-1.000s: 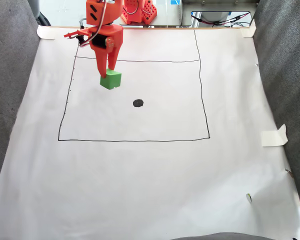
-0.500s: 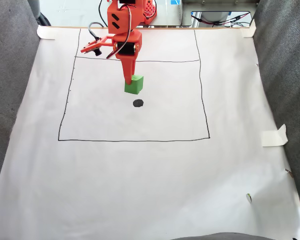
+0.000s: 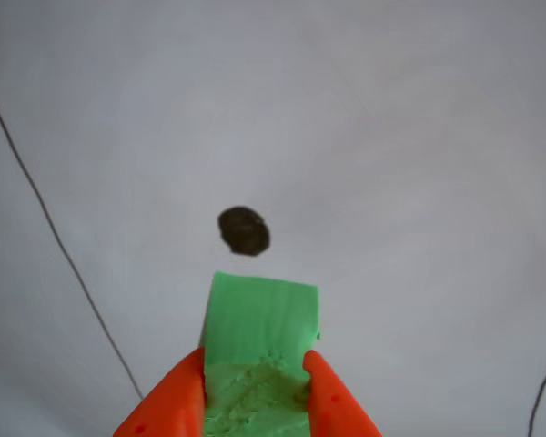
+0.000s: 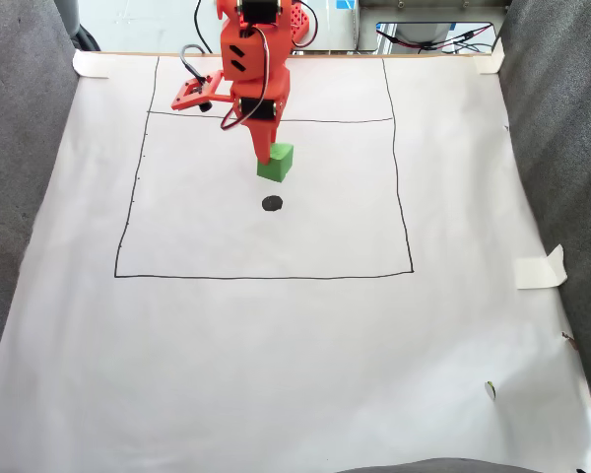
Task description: Grasp the colored block, Place it on the black dot, and then return the arm to the default position.
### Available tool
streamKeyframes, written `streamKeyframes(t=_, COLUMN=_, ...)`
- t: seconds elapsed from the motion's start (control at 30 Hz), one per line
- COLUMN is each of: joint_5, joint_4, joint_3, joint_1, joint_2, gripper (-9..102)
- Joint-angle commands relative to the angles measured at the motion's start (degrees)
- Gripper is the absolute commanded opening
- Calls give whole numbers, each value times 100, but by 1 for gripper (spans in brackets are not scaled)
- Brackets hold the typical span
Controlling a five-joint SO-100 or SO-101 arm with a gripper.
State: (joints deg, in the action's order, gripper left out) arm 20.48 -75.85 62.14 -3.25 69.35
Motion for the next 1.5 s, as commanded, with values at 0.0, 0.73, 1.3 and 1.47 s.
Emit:
streamKeyframes(t=0.0, joint_5=53, joint_4=35, joint_3=-545, joint_1=-18, joint_2=-176, gripper=0)
streamKeyframes(t=0.73, joint_5=-35, joint_4=211, joint_3=-1204, joint_1=35, joint_2=-1195, gripper=0)
streamKeyframes(t=1.3, joint_5=-26, joint_4=-9, joint_3=-1705, joint_1=246, joint_2=-1705, gripper=0)
streamKeyframes(t=1.47, joint_5=-44, joint_4=44, joint_3=-1705, joint_1=246, joint_2=-1819, gripper=0)
